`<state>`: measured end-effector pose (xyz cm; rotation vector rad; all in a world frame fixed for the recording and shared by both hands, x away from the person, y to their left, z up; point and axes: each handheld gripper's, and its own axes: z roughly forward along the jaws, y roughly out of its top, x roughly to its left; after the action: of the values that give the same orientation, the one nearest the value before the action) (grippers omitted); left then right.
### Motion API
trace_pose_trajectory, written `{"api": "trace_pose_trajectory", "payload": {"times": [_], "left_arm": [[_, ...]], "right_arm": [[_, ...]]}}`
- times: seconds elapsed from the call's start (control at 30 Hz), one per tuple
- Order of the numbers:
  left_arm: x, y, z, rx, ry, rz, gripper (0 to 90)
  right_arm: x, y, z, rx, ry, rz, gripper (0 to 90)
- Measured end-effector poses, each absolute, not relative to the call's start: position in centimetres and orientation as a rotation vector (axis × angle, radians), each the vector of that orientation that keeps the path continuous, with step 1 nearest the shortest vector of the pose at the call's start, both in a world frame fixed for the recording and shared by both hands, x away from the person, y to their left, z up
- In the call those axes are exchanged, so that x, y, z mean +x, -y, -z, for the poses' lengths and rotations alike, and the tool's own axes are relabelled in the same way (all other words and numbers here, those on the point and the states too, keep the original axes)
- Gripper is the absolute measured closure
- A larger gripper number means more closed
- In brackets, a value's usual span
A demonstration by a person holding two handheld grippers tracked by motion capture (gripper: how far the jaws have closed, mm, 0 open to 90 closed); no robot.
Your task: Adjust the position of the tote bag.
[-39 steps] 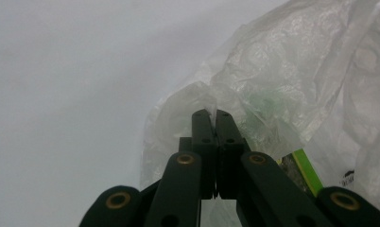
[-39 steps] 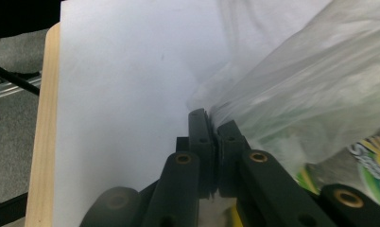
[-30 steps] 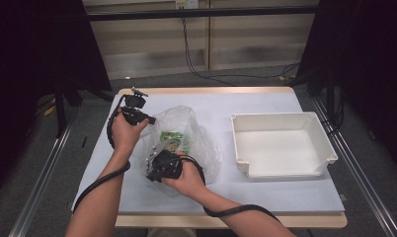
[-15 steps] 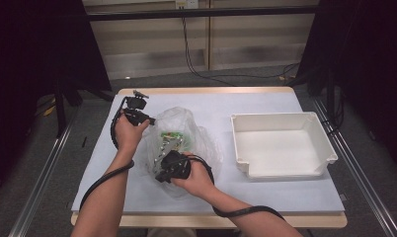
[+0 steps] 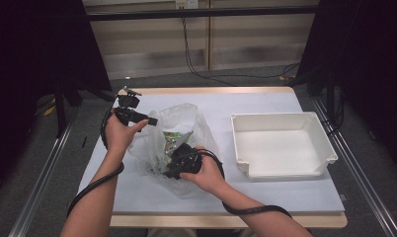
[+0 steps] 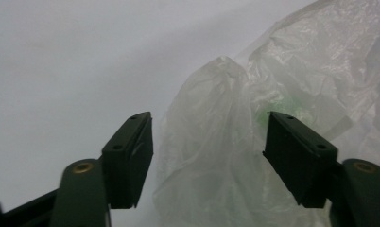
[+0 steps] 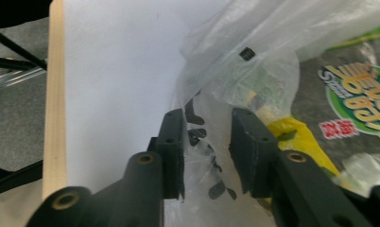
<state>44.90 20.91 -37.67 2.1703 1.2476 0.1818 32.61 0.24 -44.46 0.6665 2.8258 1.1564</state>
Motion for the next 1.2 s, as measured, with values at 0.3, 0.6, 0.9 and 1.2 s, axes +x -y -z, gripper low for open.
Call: {"api": "trace_pose_trajectory", "payload": {"times": [0.3,0.6,0.9,1.2], "left_arm": [[44.0,-22.4,36.5,2.171,-1.203,-0.16,15.3],[43.5,-22.8,35.3,2.149,-1.165,-0.177,12.7],[42.4,-22.4,34.0,2.141,-1.109,-0.167,15.2],[40.8,-22.4,33.1,2.136,-1.012,-0.112,43.6]], "right_arm": [[32.9,0.3,44.6,0.694,-2.824,-1.14,61.2],[33.0,0.3,44.7,0.7,-2.823,-1.142,61.7],[32.9,-0.1,44.7,0.679,-2.828,-1.128,62.5],[33.0,0.2,44.4,0.701,-2.824,-1.13,59.7]]}}
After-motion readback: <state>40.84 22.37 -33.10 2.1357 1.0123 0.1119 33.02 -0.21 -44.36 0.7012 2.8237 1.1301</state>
